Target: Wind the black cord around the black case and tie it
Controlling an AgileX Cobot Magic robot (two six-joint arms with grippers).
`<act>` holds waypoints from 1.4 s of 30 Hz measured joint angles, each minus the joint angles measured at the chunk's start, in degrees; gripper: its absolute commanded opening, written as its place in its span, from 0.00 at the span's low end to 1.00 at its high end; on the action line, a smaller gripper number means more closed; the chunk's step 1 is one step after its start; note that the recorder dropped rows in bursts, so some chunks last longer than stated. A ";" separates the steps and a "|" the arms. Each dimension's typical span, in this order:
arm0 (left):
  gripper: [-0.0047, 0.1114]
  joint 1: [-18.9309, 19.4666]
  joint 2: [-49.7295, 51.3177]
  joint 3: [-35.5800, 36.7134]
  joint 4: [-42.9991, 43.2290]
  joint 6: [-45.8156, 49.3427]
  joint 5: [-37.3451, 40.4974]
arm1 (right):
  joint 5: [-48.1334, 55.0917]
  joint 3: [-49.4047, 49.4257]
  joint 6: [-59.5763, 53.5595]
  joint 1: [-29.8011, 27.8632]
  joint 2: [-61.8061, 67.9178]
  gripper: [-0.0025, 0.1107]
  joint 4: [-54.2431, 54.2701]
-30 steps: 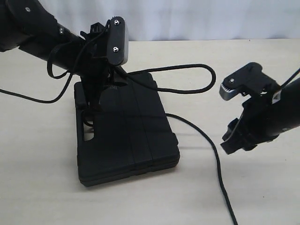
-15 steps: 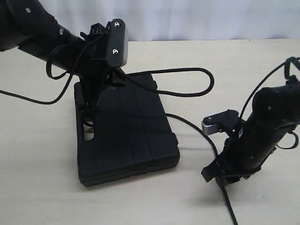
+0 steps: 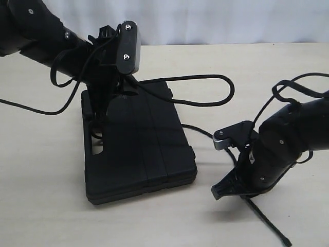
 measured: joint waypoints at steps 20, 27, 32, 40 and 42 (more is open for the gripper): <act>0.04 0.00 0.00 0.00 4.20 22.56 4.83 | 5.45 -13.18 -0.91 -17.35 -2.67 0.06 16.76; 0.04 0.00 0.00 0.00 4.20 26.23 3.45 | 2.07 -14.72 -8.20 -17.74 -2.67 0.06 33.53; 0.04 0.00 0.00 0.00 4.85 26.33 0.44 | 2.09 -16.31 -20.79 -17.74 -2.67 0.06 50.90; 0.04 -0.11 0.00 0.00 9.79 26.33 -3.72 | 1.07 -19.36 -29.03 -17.74 -2.36 0.06 63.64; 0.04 -0.65 0.00 0.08 10.96 26.33 -5.49 | 1.36 -21.09 -29.16 -17.74 -1.21 0.06 64.74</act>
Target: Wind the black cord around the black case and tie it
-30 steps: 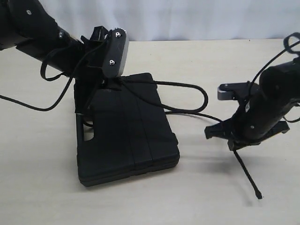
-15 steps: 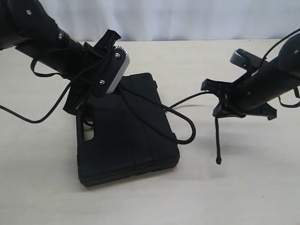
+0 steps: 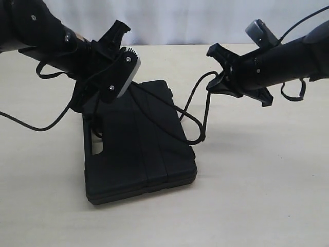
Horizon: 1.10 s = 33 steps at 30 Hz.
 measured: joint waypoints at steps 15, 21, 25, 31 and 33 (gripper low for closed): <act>0.04 -3.22 0.13 7.53 10.83 0.00 -23.75 | 8.60 -11.03 0.00 0.00 8.77 0.06 4.01; 0.04 -3.22 0.16 7.78 11.07 0.00 -25.52 | 12.96 -11.12 -0.23 0.00 8.77 0.06 3.69; 0.04 -3.22 0.16 7.78 11.07 0.00 -25.73 | 13.74 -10.38 -0.23 0.82 8.77 0.06 0.08; 0.04 -3.22 0.16 7.78 11.07 -0.58 -25.73 | 15.17 -10.01 -0.45 4.63 8.86 0.06 -9.22; 0.04 -3.22 0.16 7.78 11.07 -0.58 -25.73 | 15.27 -10.01 -0.67 5.69 8.86 0.06 -11.27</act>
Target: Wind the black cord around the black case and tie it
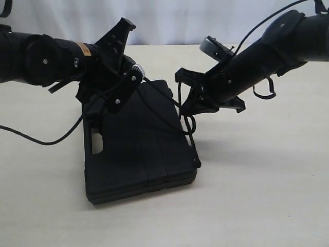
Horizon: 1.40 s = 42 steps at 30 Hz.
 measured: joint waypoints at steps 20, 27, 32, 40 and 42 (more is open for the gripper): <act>0.04 0.00 0.00 0.00 0.00 0.00 0.00 | -2.66 0.00 -1.49 3.85 -0.50 0.55 -11.36; 0.04 0.00 0.00 0.00 0.00 0.00 0.00 | -2.66 0.02 2.22 3.85 -4.51 0.55 -16.91; 0.04 0.00 0.00 0.00 0.00 0.00 0.00 | -1.74 0.02 2.92 3.85 -4.75 0.55 -17.40; 0.04 0.00 0.00 0.00 0.00 -0.19 0.00 | -1.52 0.02 3.06 3.85 -4.75 0.55 -18.13; 0.04 0.00 0.00 0.00 0.00 -0.19 0.00 | -1.19 0.02 3.06 3.85 -4.87 0.55 -19.38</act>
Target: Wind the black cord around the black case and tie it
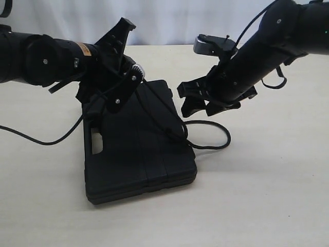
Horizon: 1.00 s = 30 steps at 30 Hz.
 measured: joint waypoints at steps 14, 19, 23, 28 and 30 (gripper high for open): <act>0.04 0.00 0.10 0.00 0.00 0.00 1.24 | 2.39 6.66 -18.66 4.25 -14.03 0.36 -12.38; 0.04 0.00 1.44 0.00 0.00 0.00 1.34 | -6.90 14.46 -22.24 9.70 -16.88 0.36 -18.70; 0.04 0.00 3.08 0.00 0.00 0.00 1.44 | -14.29 20.96 -27.26 11.34 -16.68 0.36 -19.99; 0.04 0.00 5.36 0.00 0.13 0.00 1.44 | -21.06 23.98 -34.02 12.65 -16.53 0.36 -20.12; 0.04 0.00 5.86 0.00 0.13 0.00 0.88 | -23.16 23.98 -34.92 12.70 -16.53 0.36 -20.12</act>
